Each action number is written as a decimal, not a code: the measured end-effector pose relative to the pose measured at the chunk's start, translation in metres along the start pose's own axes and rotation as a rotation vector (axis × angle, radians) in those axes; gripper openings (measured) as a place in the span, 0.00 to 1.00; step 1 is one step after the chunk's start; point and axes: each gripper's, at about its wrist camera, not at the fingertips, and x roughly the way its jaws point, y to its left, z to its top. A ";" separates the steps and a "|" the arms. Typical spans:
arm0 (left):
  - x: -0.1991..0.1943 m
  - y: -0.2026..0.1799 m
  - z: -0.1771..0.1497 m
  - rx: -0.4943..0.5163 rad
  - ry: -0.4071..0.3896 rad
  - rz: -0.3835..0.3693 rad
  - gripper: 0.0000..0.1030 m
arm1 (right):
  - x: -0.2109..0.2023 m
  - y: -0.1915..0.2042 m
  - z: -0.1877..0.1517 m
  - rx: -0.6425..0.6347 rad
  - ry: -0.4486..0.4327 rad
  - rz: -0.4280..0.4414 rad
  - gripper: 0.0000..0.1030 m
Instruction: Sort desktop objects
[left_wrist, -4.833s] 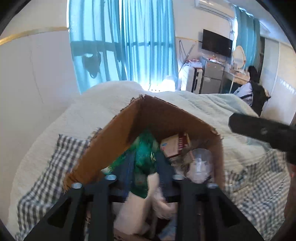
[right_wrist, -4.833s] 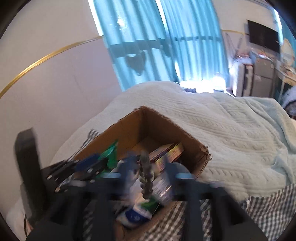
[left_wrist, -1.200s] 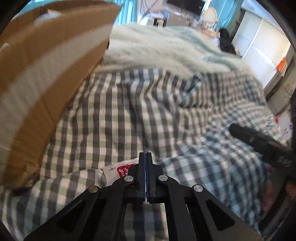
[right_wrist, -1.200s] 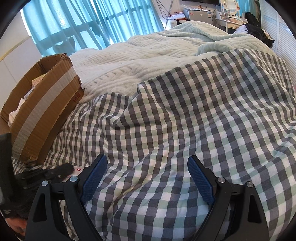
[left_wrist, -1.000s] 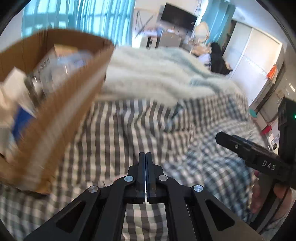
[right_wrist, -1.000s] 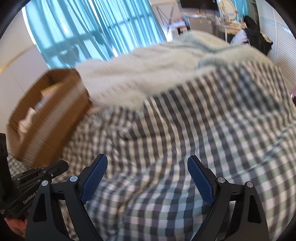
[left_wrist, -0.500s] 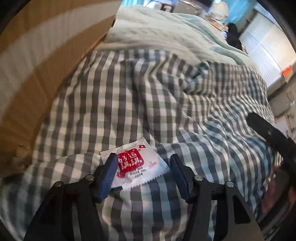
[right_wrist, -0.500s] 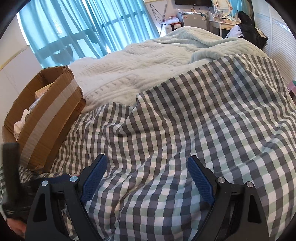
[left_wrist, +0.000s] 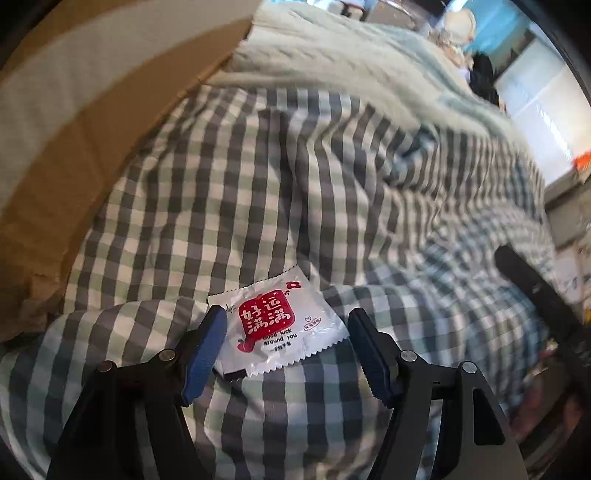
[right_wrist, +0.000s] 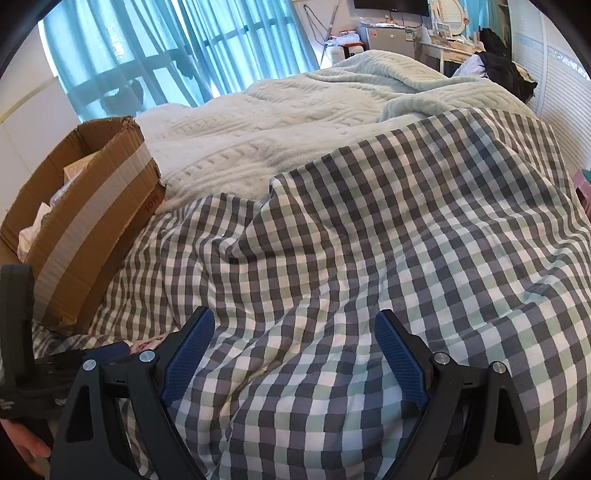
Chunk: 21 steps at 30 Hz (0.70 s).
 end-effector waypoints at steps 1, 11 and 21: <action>0.002 -0.001 0.000 0.008 -0.005 0.007 0.66 | 0.000 0.000 0.000 -0.001 0.000 -0.001 0.86; -0.002 0.015 -0.004 -0.061 -0.038 -0.067 0.05 | 0.001 0.001 -0.001 -0.008 0.004 -0.007 0.86; -0.064 -0.014 0.002 0.058 -0.306 -0.100 0.03 | -0.018 0.001 0.001 0.002 -0.049 0.031 0.86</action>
